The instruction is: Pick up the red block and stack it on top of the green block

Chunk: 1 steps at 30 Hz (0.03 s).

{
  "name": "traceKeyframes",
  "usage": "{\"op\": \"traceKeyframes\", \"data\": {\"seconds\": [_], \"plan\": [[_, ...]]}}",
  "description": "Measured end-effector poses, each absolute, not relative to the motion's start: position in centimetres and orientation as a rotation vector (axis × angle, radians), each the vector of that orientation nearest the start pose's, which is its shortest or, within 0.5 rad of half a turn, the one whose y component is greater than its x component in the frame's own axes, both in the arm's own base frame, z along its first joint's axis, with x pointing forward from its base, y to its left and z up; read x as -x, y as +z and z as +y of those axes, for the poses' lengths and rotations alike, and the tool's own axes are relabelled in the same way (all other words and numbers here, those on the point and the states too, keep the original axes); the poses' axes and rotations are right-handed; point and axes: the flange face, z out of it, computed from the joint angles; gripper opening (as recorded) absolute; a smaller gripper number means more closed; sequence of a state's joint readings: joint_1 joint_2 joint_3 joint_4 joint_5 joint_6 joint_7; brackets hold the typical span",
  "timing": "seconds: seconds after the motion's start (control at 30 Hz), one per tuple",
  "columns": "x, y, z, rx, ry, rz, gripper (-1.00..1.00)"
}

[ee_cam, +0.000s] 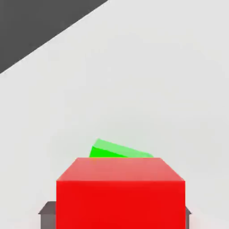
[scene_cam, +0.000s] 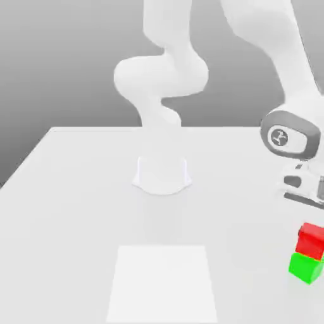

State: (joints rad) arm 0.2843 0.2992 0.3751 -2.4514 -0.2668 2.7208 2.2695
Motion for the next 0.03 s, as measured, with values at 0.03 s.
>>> {"op": "traceKeyframes", "data": {"seconds": [0.03], "plan": [[-36.95, 18.84, 30.93, 2.419, -0.001, 1.999, 1.00]]}}
